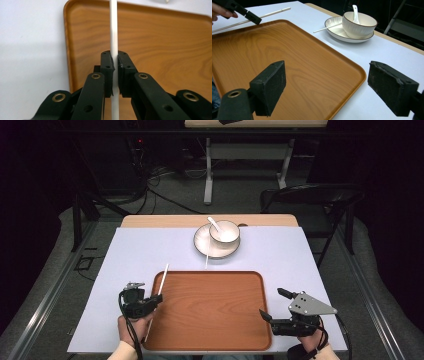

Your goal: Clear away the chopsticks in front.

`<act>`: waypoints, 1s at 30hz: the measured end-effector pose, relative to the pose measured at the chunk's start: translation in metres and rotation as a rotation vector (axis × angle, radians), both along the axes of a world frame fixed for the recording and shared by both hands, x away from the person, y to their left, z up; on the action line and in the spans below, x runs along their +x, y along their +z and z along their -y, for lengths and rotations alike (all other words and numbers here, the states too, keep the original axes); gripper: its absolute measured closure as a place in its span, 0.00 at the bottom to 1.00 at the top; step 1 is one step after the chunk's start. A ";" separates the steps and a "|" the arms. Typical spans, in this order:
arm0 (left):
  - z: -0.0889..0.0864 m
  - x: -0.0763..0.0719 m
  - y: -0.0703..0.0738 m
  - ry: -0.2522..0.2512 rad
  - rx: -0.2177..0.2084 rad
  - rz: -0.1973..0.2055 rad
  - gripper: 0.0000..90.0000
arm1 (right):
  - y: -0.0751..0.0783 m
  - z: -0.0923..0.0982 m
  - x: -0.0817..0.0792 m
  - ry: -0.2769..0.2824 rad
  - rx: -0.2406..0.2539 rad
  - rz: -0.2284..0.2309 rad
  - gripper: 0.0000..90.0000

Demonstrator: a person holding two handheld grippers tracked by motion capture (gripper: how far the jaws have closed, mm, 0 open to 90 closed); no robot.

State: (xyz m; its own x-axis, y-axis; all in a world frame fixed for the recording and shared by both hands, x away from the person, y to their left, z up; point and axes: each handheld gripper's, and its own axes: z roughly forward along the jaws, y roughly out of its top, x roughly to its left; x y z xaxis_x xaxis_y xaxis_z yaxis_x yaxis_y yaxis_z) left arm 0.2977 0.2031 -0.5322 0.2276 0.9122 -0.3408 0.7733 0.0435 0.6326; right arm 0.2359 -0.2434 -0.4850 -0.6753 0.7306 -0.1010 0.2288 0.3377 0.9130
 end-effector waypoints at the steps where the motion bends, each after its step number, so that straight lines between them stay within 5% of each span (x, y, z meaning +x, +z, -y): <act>1: -0.001 -0.002 -0.001 0.002 0.009 -0.006 0.94 | 0.000 0.000 0.000 0.000 0.000 0.000 0.16; 12: 0.001 -0.006 -0.016 0.032 0.017 -0.082 0.93 | 0.000 -0.001 0.001 0.015 0.000 0.002 0.16; 22: 0.009 -0.003 -0.016 0.031 0.118 -0.060 0.93 | 0.000 -0.001 0.001 0.017 0.000 0.001 0.16; 30: 0.011 -0.002 -0.015 0.029 0.138 -0.051 0.84 | 0.000 -0.001 0.001 0.018 0.000 0.000 0.16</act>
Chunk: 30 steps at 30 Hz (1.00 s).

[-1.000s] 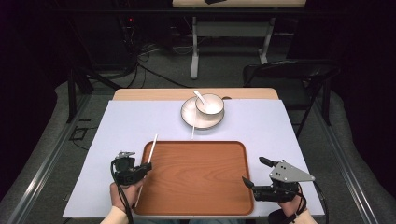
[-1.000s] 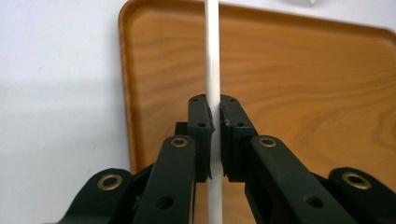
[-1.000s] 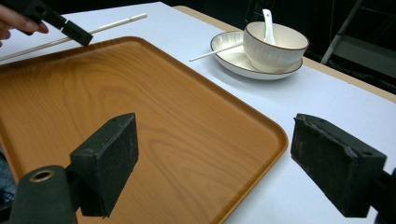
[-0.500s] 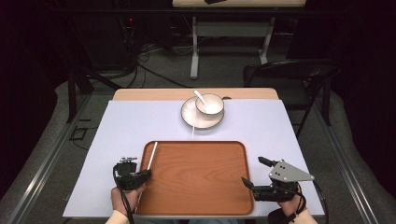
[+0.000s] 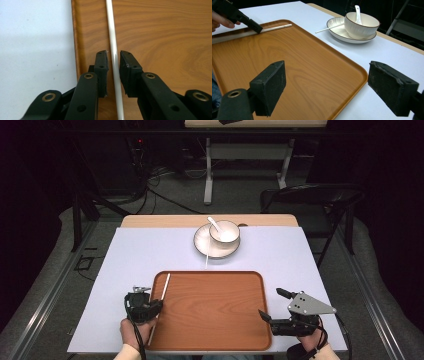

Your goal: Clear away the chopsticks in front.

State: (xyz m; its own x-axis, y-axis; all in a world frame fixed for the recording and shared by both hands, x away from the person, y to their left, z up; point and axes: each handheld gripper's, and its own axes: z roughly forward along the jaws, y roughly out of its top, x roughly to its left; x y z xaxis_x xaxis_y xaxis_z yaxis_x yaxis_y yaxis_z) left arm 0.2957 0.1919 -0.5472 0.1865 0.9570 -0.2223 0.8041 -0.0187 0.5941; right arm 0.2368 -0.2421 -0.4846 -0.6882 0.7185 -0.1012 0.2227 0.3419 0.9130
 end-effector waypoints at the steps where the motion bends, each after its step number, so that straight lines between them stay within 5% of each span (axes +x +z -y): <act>1: 0.000 0.000 0.000 0.000 0.000 0.000 0.84 | 0.000 0.000 0.000 0.001 0.000 0.000 0.16; 5: 0.000 0.000 0.000 -0.012 -0.011 0.002 0.79 | 0.000 0.000 0.000 0.000 0.000 0.000 0.16; 10: -0.001 0.000 0.004 -0.039 -0.021 0.003 0.56 | 0.000 0.000 0.000 -0.001 -0.002 0.000 0.16; 16: -0.003 0.005 0.019 -0.103 -0.031 0.054 0.37 | 0.000 0.000 0.000 -0.001 -0.004 0.000 0.16; 23: -0.003 0.026 0.039 -0.182 -0.024 0.100 0.22 | 0.000 0.000 -0.002 0.006 -0.001 0.004 0.16; 30: 0.004 0.055 0.056 -0.210 -0.007 0.118 0.16 | 0.000 0.000 -0.002 0.008 -0.002 0.004 0.16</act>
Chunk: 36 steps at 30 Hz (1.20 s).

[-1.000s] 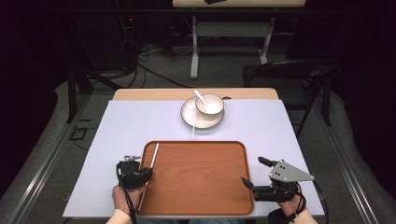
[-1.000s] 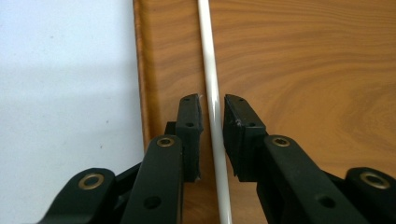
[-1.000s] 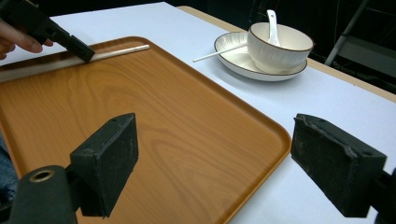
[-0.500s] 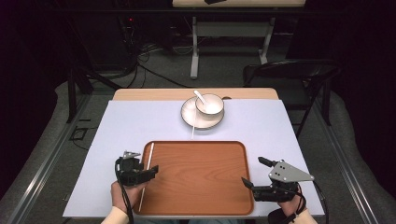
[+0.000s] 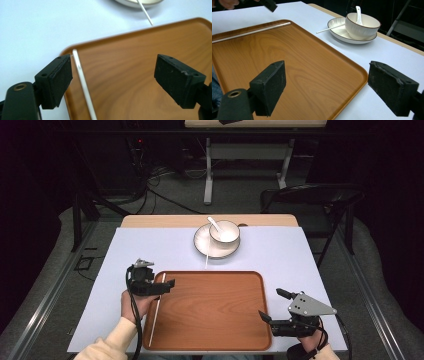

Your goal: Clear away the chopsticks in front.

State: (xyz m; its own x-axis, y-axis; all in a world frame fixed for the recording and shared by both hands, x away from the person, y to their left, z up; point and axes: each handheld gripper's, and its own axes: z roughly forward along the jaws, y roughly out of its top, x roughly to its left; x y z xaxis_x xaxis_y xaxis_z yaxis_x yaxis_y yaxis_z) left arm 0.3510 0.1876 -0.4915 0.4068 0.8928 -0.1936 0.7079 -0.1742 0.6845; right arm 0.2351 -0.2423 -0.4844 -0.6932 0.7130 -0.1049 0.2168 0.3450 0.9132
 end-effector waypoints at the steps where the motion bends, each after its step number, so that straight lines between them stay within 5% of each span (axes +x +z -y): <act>1: 0.002 0.005 0.002 -0.001 0.007 0.005 0.15 | 0.000 0.000 0.000 0.000 0.000 0.000 0.16; 9: 0.027 0.045 0.017 -0.044 0.039 0.003 0.07 | 0.000 0.001 0.000 0.001 0.001 -0.003 0.16; 14: 0.040 0.069 0.017 -0.040 0.037 -0.002 0.06 | 0.000 0.000 0.000 0.002 0.000 -0.006 0.16; 23: 0.071 0.119 0.015 -0.055 0.094 -0.033 0.00 | 0.000 0.001 0.000 0.004 0.003 -0.004 0.16; 33: 0.099 0.148 0.003 -0.092 0.148 -0.075 0.00 | 0.000 0.001 0.000 0.005 0.003 -0.006 0.16; 36: 0.109 0.156 -0.002 -0.084 0.148 -0.061 0.11 | 0.000 0.001 0.000 0.005 0.004 -0.006 0.16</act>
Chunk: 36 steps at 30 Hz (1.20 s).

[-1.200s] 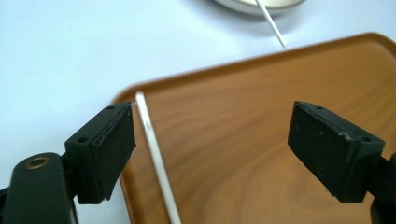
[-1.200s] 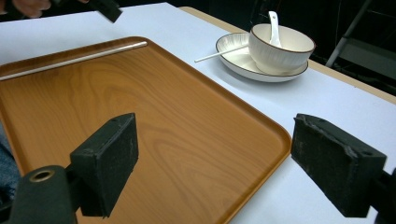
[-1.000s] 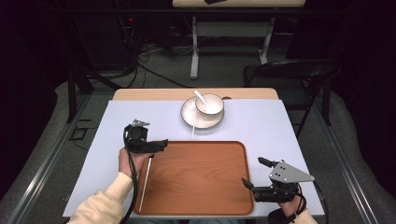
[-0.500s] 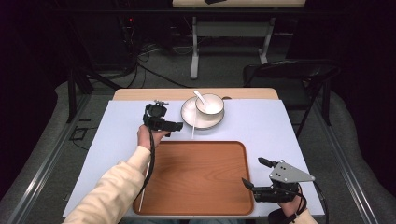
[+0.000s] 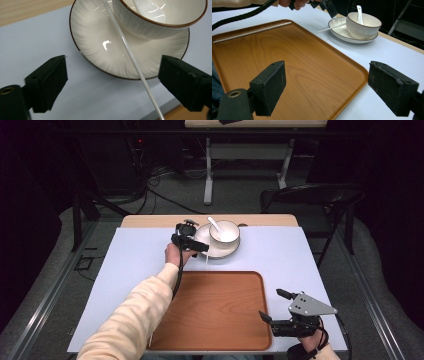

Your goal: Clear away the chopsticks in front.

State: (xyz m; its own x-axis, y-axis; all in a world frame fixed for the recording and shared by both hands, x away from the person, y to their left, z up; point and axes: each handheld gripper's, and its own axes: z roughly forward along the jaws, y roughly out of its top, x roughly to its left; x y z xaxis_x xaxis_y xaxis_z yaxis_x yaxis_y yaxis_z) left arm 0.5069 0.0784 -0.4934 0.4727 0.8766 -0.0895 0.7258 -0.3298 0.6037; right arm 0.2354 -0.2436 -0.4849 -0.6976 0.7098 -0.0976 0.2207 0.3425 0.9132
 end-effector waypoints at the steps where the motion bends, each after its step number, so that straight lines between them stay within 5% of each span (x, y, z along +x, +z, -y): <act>1: 0.002 0.002 -0.001 0.005 -0.006 -0.003 0.14 | 0.000 0.000 0.000 0.001 0.001 0.000 0.16; 13: 0.021 0.019 -0.016 0.016 -0.025 -0.045 0.54 | 0.000 0.000 -0.001 -0.001 0.003 -0.002 0.16; 26: 0.032 0.026 -0.021 0.069 -0.033 -0.070 0.78 | 0.000 0.001 0.000 0.001 0.005 -0.006 0.16; 36: 0.034 0.029 -0.026 0.103 0.004 -0.080 0.91 | 0.000 0.001 0.000 0.001 0.004 -0.004 0.16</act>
